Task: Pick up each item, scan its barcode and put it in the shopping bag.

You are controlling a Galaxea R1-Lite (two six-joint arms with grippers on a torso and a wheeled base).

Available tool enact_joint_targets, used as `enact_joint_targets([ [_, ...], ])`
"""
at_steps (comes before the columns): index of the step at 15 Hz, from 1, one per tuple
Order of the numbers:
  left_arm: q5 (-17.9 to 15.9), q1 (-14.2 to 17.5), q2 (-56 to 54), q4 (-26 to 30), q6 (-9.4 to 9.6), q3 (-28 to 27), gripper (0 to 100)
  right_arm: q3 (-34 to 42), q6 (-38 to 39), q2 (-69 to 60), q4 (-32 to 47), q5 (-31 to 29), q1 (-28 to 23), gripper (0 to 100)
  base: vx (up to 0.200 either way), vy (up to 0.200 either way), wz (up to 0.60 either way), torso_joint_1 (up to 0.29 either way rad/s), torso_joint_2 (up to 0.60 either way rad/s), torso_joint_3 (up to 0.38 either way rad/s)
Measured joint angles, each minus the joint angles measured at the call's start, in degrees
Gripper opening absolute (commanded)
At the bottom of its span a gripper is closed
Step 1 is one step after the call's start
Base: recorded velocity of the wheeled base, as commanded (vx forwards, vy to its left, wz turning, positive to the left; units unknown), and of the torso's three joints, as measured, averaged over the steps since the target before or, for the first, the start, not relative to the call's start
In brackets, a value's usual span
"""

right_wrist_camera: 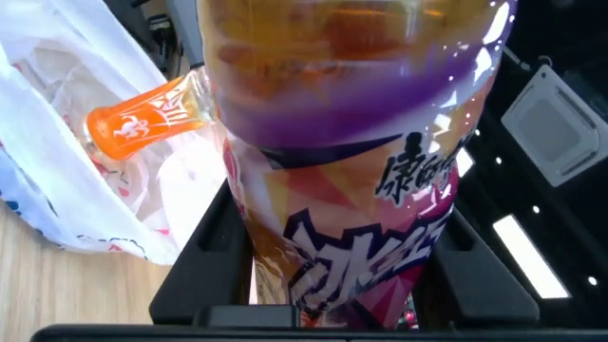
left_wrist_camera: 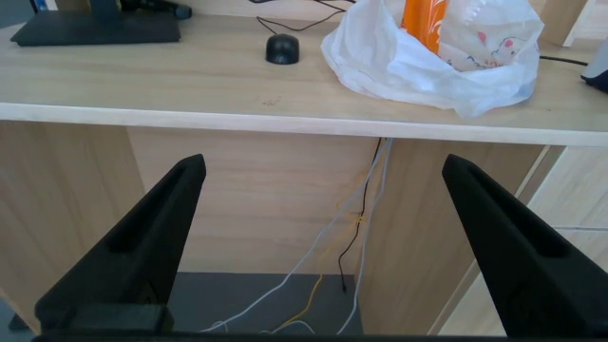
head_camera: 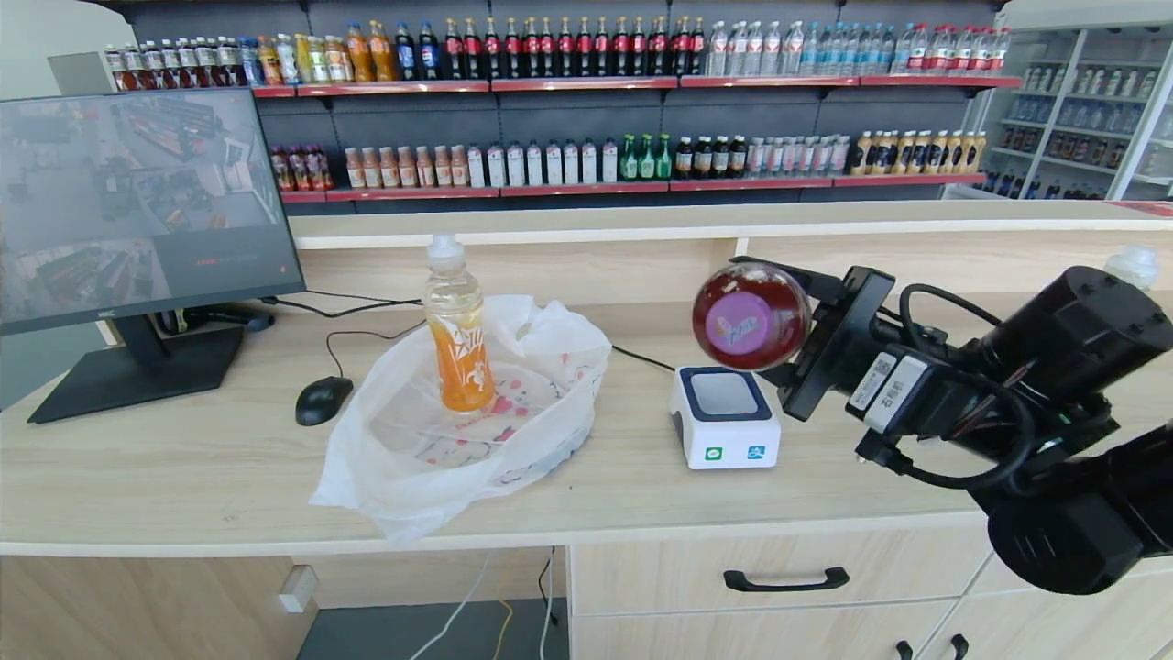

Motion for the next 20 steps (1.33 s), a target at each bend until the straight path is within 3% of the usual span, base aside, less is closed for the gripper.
enact_joint_targets([
  [3,0.0,0.0,0.0,0.0,0.00,0.0,100,0.2,5.5,-2.9,0.0,-8.1,2.6,0,0.000,0.000,0.00,0.000,0.00,0.000],
  [7,0.0,0.0,0.0,0.0,-0.02,0.0,100,0.0,16.8,-6.3,0.0,-22.8,11.0,0,0.000,0.000,0.00,0.000,0.00,0.000],
  [12,0.0,0.0,0.0,0.0,0.06,0.0,100,4.5,38.8,-9.1,0.0,-39.4,13.1,0,0.000,0.000,0.00,0.000,0.00,0.000],
  [15,0.0,0.0,0.0,0.0,0.09,0.0,100,6.3,50.1,-9.5,0.0,-43.9,13.1,0,0.000,0.000,0.00,0.000,0.00,0.000],
  [20,0.0,0.0,0.0,0.0,0.06,0.0,100,12.6,53.5,-10.7,-0.1,-45.8,11.0,0,0.000,0.000,0.00,0.000,0.00,0.000],
])
